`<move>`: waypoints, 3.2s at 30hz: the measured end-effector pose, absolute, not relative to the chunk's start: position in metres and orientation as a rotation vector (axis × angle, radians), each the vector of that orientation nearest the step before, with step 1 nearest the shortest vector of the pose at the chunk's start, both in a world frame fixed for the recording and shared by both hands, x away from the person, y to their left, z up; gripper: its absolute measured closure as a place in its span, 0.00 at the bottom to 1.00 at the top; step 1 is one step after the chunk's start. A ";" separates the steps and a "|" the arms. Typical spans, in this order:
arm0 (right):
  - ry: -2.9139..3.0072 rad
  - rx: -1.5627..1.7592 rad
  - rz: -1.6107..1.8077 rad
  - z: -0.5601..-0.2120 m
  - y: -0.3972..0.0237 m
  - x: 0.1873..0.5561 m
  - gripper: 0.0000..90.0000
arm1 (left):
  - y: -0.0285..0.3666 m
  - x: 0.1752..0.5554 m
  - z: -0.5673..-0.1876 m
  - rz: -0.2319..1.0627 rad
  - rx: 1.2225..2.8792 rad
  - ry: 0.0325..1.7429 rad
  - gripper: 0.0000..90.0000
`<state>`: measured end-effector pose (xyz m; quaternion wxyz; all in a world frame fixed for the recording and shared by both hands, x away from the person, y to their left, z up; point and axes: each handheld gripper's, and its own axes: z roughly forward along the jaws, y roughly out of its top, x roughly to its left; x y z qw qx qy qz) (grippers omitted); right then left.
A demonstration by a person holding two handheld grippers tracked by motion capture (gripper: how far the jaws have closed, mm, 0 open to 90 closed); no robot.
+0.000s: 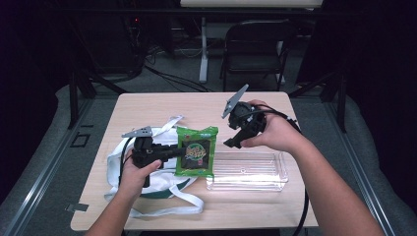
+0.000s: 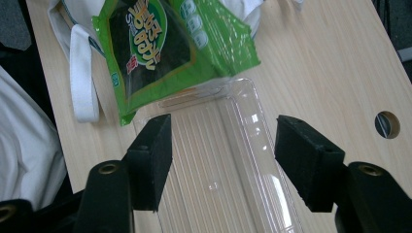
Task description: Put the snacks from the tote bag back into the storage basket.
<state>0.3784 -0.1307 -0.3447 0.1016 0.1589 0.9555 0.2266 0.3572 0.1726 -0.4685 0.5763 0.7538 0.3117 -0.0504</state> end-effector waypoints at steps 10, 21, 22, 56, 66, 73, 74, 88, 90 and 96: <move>2.870 0.460 0.611 -0.342 -0.115 0.382 0.38 | 0.164 0.355 -0.472 -0.137 1.777 0.715 0.82; 2.891 0.379 0.546 -0.341 -0.090 0.381 0.37 | 0.152 0.350 -0.472 -0.142 1.805 0.669 0.82; 2.898 0.370 0.529 -0.341 -0.088 0.381 0.37 | 0.152 0.350 -0.472 -0.138 1.809 0.665 0.82; 3.167 0.359 0.370 -0.368 -0.063 0.390 0.62 | 0.141 0.341 -0.464 -0.120 1.823 0.573 0.82; 3.206 0.341 0.332 -0.370 -0.061 0.390 0.74 | 0.140 0.341 -0.466 -0.126 1.822 0.572 0.82; 3.210 0.332 0.339 -0.369 -0.063 0.389 0.80 | 0.139 0.341 -0.467 -0.118 1.828 0.559 0.81; 3.209 0.327 0.333 -0.369 -0.063 0.389 0.80 | 0.138 0.341 -0.467 -0.111 1.830 0.558 0.81; 3.210 0.292 0.329 -0.368 -0.064 0.386 0.83 | 0.137 0.341 -0.468 -0.129 1.830 0.572 0.75; 3.208 0.295 0.329 -0.367 -0.064 0.386 0.83 | 0.137 0.341 -0.468 -0.128 1.831 0.573 0.73; 3.188 0.294 0.285 -0.367 -0.067 0.387 0.83 | 0.136 0.342 -0.470 -0.119 1.848 0.592 0.69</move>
